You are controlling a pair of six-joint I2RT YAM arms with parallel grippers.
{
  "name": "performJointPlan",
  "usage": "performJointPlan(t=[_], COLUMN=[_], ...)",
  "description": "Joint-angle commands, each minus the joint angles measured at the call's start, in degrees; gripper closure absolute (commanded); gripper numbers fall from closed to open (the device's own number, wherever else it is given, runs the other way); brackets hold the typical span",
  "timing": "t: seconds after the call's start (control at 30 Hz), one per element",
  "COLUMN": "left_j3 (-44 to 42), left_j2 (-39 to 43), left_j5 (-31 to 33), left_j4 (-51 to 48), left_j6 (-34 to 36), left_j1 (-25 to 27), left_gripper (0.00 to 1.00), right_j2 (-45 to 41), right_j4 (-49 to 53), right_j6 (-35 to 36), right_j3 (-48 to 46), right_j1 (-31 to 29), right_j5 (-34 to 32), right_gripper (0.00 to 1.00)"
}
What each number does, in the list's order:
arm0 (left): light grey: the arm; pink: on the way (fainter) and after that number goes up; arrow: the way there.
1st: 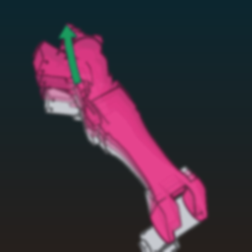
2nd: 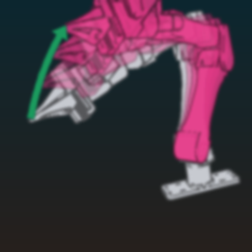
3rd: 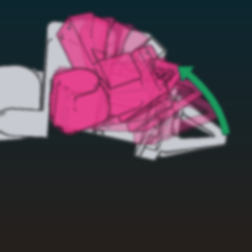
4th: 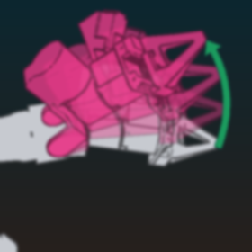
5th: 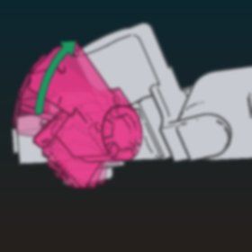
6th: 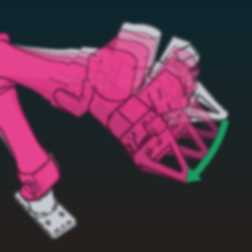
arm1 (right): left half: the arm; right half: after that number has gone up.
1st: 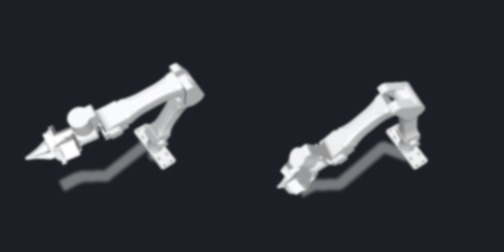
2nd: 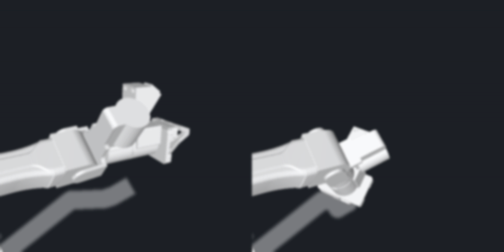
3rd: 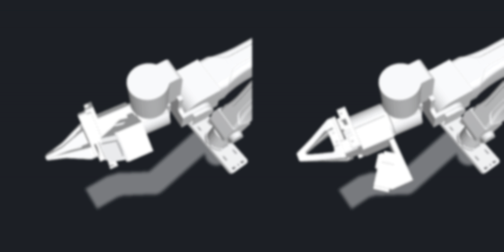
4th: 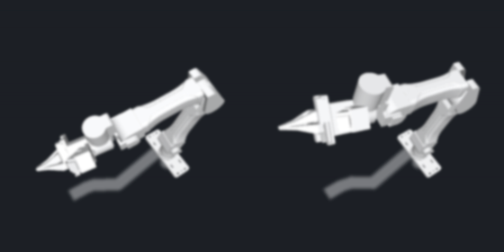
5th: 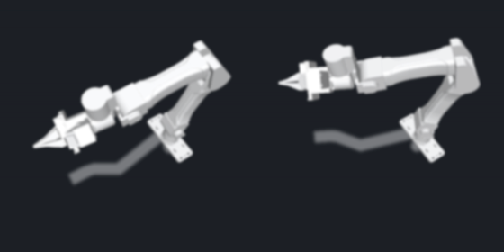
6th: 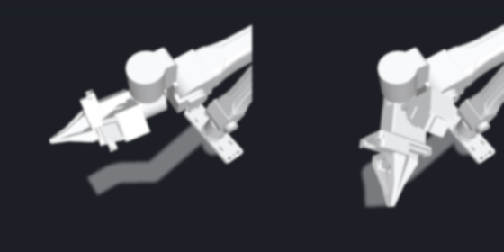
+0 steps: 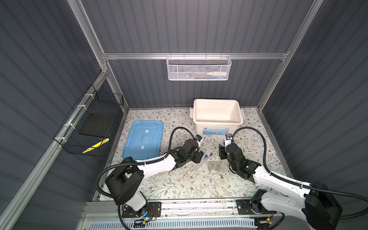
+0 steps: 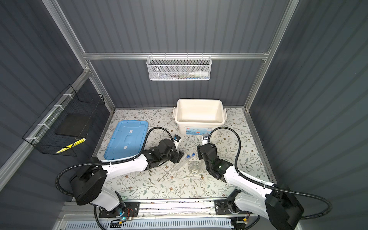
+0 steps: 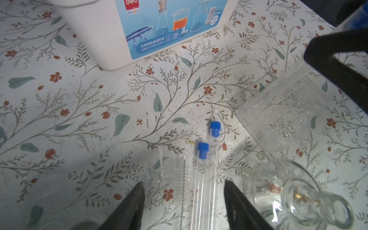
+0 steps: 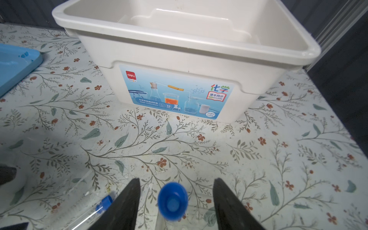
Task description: Organize the chemistry lab equipment
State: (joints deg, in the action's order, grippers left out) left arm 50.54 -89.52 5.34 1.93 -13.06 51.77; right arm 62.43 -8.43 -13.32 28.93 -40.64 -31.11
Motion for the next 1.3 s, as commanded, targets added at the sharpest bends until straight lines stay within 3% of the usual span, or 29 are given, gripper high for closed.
performJointPlan(t=[0.0, 0.17, 0.53, 1.27], left_j3=[0.26, 0.77, 0.94, 2.07], left_j2=[1.01, 0.55, -0.61, -6.06], left_j5=[-2.7, -4.96, -8.41, -11.49], left_j4=[-4.26, -7.38, -12.2, -14.01], left_j6=[2.16, 2.45, 1.98, 2.5], left_j1=[-0.05, -0.03, 0.0, 0.0], left_gripper=[0.41, 0.52, 0.64, 0.73], right_j2=[-1.5, -3.37, -6.69, -7.09], right_j4=[0.52, 0.6, 0.25, -0.06], right_j6=[-1.26, -1.69, -3.44, -5.86], right_j3=[1.78, 1.86, 0.69, 0.01], right_j1=[0.36, 1.7, 5.36, 7.88], right_j5=[-0.27, 2.34, 7.15, 9.67], right_gripper=[0.32, 0.2, 0.17, 0.08])
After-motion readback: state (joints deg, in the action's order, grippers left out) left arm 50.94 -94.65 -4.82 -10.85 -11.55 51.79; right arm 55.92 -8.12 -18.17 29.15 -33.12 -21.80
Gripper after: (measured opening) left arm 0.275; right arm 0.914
